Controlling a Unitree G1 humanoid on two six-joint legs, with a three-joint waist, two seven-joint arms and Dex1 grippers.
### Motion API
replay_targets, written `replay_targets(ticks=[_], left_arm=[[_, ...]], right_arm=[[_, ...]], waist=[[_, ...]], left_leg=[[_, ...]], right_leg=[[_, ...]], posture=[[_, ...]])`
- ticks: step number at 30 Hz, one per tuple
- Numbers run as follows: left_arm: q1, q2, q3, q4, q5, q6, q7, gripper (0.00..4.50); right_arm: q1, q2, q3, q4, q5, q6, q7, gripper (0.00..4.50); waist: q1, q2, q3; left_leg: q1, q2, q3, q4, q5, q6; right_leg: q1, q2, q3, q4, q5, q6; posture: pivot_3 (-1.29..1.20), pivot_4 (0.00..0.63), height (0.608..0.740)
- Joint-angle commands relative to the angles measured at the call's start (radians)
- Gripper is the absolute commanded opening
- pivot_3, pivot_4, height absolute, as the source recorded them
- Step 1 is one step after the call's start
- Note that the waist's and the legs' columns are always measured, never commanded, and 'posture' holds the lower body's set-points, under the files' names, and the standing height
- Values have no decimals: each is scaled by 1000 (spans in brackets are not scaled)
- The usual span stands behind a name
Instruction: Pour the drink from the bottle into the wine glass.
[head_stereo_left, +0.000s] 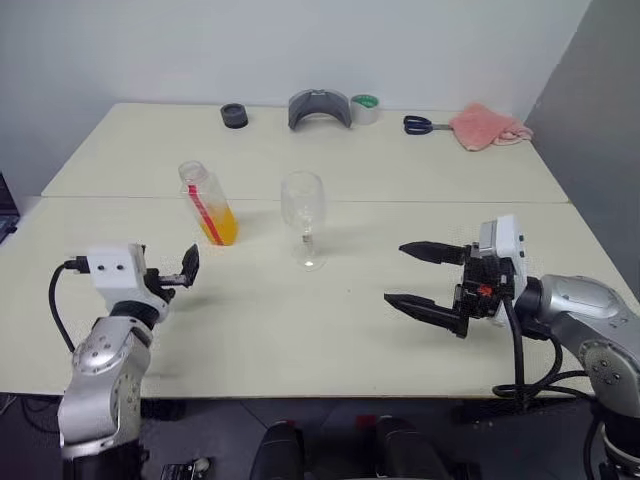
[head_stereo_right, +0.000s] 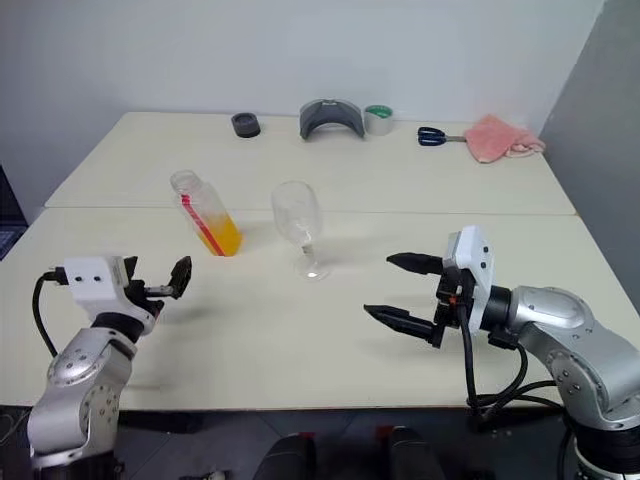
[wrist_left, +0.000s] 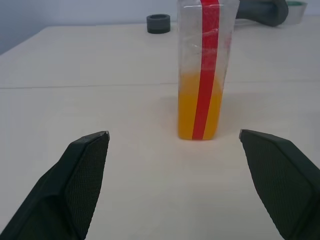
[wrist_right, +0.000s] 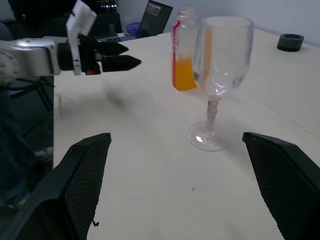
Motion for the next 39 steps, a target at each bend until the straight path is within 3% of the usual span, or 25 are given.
replay_targets(ticks=[1, 19, 39], left_arm=[[-111, 37, -33, 113, 41, -64, -36, 4500], [-382, 68, -132, 473, 107, -202, -177, 4500], [-657, 65, -193, 1008, 190, -499, -278, 4500]], right_arm=[[-53, -17, -37, -45, 79, 74, -80, 4492], [-85, -46, -75, -99, 223, 147, -272, 4492], [-134, -196, -140, -110, 462, 179, -412, 4492]], waist=[[2, -1, 0], [6, -3, -1], [7, -3, 0]], left_leg=[[0, 0, 0, 0, 0, 0], [-3, 0, 1, 0, 0, 0], [-5, 0, 1, 0, 0, 0]], right_leg=[[0, 0, 0, -1, 0, 0], [1, -1, -1, -6, 3, 0], [1, -1, -1, -8, 3, 0]], posture=[[0, 150, 740], [0, 150, 740], [0, 150, 740]])
